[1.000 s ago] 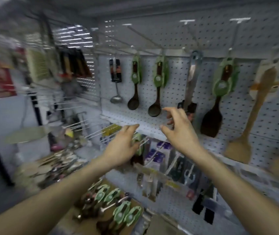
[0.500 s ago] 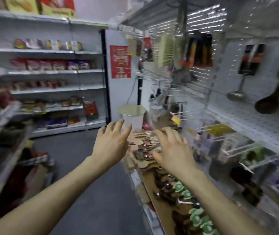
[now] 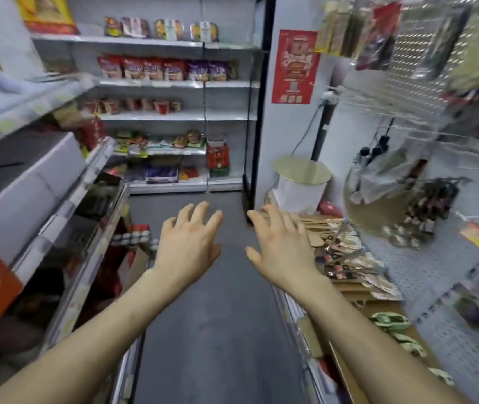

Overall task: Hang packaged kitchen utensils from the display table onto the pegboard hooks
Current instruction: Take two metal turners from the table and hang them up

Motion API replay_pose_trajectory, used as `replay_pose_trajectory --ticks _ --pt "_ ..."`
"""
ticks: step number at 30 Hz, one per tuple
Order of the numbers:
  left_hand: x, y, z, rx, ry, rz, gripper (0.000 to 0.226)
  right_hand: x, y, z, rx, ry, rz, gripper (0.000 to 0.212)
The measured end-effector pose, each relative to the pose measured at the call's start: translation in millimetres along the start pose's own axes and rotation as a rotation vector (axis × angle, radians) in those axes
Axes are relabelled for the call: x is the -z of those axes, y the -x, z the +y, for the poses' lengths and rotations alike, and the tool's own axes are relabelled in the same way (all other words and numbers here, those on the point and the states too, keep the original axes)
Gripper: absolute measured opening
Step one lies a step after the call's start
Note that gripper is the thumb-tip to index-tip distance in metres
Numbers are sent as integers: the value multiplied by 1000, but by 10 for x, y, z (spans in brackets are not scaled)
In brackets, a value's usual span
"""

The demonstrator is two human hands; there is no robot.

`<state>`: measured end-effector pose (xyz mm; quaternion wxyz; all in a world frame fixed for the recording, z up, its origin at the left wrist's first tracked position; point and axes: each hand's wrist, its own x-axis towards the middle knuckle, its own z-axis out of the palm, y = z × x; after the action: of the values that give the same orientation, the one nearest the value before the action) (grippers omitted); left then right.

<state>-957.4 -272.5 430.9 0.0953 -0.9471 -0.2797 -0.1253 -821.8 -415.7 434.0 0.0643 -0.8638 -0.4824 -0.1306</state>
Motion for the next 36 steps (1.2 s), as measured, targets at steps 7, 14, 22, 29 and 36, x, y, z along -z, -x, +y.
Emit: replay_pose_trajectory --ticks 7,14,22,29,36 --pt "-659 -757 -468 72 35 -81 77 -637 -897 58 -31 -58 -68 71" --pt "-1225 -2079 -581 62 11 -126 85 -1241 -2063 545 -55 -62 -112 69" --pt "-1656 -3445 -746 70 26 -141 82 -1626 -3412 993 -48 -60 -137 68" --pt "-2269 -4512 -924 -13 50 -194 79 -2236 -4296 1262 -112 -63 -181 68" --pt "-2901 -5749 -907 -262 87 -250 80 -2757 -4930 1656 -360 -29 -228 72"
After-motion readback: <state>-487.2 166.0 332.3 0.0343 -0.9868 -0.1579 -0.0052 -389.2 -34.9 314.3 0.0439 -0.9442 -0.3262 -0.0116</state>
